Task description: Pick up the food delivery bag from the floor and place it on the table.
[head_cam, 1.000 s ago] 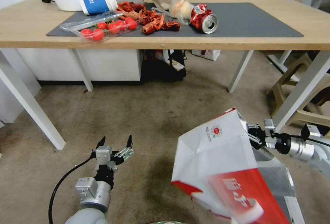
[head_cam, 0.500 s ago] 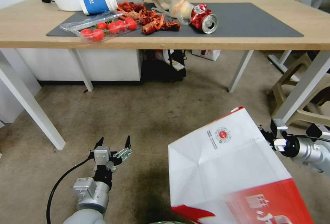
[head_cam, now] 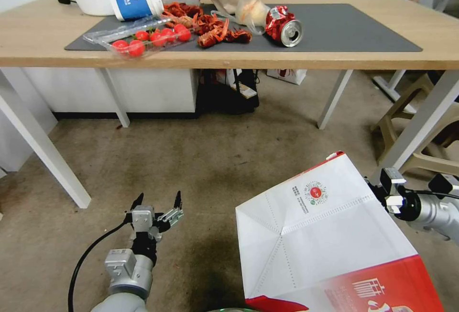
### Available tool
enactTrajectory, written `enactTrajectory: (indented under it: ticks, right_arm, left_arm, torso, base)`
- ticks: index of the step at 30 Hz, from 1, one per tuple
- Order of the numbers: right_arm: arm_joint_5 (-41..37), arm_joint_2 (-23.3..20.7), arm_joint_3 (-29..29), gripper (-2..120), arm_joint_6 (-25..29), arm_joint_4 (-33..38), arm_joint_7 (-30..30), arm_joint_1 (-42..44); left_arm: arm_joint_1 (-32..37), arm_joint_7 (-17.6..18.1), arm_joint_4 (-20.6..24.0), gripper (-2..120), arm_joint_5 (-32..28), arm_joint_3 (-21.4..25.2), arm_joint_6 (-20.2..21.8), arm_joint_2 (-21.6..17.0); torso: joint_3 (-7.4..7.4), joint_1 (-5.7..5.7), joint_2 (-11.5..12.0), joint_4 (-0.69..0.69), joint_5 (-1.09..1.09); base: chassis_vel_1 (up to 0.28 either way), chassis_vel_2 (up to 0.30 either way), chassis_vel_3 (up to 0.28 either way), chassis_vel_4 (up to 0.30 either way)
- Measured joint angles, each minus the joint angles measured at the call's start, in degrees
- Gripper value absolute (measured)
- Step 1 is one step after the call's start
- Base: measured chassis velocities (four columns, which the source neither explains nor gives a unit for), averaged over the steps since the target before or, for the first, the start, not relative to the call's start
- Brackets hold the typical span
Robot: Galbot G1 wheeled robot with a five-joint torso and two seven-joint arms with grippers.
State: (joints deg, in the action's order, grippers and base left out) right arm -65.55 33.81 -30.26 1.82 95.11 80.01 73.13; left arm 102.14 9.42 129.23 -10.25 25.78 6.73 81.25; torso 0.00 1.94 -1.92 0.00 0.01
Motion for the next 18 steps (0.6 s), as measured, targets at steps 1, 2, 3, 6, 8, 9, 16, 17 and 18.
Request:
enactTrajectory:
  ticks: [1, 2, 3, 6, 8, 9, 16, 17, 18]
  right_arm:
    - [0.0, 0.0, 0.0, 0, 0.0, 0.0, 0.0, 0.0]
    - [0.1, 0.1, 0.0, 0, 0.1, 0.0, 0.1, 0.0]
    - [0.1, 0.2, 0.0, 0, 0.1, 0.1, 0.2, 0.0]
    - [0.3, 0.3, -0.1, 0, 0.2, 0.4, 0.3, 0.0]
    - [0.5, 0.6, -0.1, 0, 0.2, 1.1, 0.4, 0.0]
    - [0.5, 0.6, -0.1, 0, 0.2, 1.1, 0.4, 0.0]
    - [0.7, 1.1, -0.4, 0, 0.2, 2.7, 0.4, 0.6]
    - [0.7, 1.1, -0.5, 0, 0.2, 2.7, 0.4, 0.7]
    - [0.7, 1.1, -0.5, 0, 0.2, 2.7, 0.4, 0.7]
  left_arm:
    - [0.0, 0.0, 0.0, 100, 0.0, 0.0, 0.0, 0.0]
    - [0.1, 0.1, 0.0, 100, 0.0, 0.0, 0.0, 0.1]
    - [0.1, 0.3, 0.0, 100, 0.0, 0.0, -0.1, 0.2]
    - [0.1, 1.2, 0.0, 100, -0.1, -0.2, -0.8, 0.2]
    - [0.1, 1.6, -0.2, 100, -0.5, -0.4, -2.0, 0.2]
    - [0.1, 1.6, -0.2, 100, -0.5, -0.4, -2.0, 0.2]
    - [0.1, 1.6, 0.0, 100, -1.5, -0.4, -1.8, 0.0]
    - [0.1, 1.6, 0.0, 100, -1.6, -0.4, -1.8, 0.0]
    - [0.1, 1.6, 0.0, 100, -1.6, -0.4, -1.8, 0.0]
  torso:
    - [0.0, 0.0, 0.0, 0.0, 0.0]
    - [0.0, 0.0, 0.0, 0.0, 0.0]
    - [0.0, 0.0, 0.0, 0.0, -0.01]
    - [0.0, 0.0, 0.0, 0.0, 0.0]
    - [0.01, 0.0, 0.0, 0.0, 0.0]
    - [0.01, 0.0, 0.0, 0.0, 0.0]
    - [0.33, 0.06, -0.5, 0.0, -0.01]
    - [0.37, 0.06, -0.5, 0.0, -0.01]
    - [0.37, 0.06, -0.5, 0.0, -0.01]
  base:
    - [0.0, 0.0, 0.0, 0.0]
    - [0.0, 0.0, 0.0, 0.0]
    - [0.0, 0.0, 0.0, 0.0]
    - [0.0, 0.0, 0.0, 0.0]
    - [0.0, 0.0, 0.0, 0.0]
    - [0.0, 0.0, 0.0, 0.0]
    - [0.0, 0.0, 0.0, 0.0]
    - [0.0, 0.0, 0.0, 0.0]
    - [0.0, 0.0, 0.0, 0.0]
